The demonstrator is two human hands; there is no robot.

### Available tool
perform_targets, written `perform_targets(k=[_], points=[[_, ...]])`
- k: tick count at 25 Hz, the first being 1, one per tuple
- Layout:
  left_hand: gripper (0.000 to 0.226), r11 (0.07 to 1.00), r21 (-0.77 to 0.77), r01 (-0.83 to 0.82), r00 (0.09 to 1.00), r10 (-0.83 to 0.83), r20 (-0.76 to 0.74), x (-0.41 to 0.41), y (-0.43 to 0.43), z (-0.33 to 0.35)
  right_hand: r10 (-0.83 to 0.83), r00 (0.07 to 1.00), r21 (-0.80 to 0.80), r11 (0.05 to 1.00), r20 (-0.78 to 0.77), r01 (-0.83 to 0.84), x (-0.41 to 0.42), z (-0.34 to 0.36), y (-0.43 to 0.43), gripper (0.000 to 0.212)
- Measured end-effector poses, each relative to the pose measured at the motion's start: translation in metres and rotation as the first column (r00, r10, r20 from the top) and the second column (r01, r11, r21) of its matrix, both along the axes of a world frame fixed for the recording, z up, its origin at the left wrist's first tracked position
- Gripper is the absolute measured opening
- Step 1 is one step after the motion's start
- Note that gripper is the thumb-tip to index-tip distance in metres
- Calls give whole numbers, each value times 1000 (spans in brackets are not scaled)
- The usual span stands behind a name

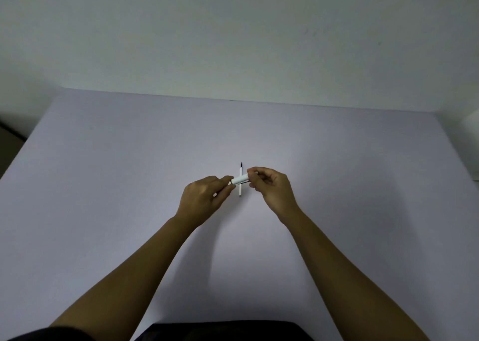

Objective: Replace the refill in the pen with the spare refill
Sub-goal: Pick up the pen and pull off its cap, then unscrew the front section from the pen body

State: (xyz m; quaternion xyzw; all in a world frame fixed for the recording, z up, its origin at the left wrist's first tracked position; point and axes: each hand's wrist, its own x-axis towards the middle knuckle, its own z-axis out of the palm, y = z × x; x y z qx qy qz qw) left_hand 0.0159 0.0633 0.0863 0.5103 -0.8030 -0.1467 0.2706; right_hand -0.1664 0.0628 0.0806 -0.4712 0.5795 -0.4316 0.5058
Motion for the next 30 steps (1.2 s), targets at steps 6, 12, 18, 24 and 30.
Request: perform_targets(k=[6, 12, 18, 24, 30], points=[[31, 998, 43, -40, 999, 41, -15, 2, 0, -13, -76, 995, 112, 991, 70, 68, 4, -13, 0, 12], [30, 988, 136, -78, 996, 72, 48, 6, -4, -33, -241, 955, 210, 956, 174, 203, 5, -34, -6, 10], [30, 950, 285, -125, 992, 119, 36, 19, -4, -52, -187, 958, 227, 945, -217, 236, -30, -67, -19, 29], [36, 944, 308, -115, 993, 116, 15, 9, -17, -51, -85, 893, 296, 926, -443, 235, -33, -96, -28, 24], [18, 940, 305, -152, 980, 183, -76, 2, -23, -45, -84, 871, 287, 925, -483, 249, -30, -107, -26, 24]])
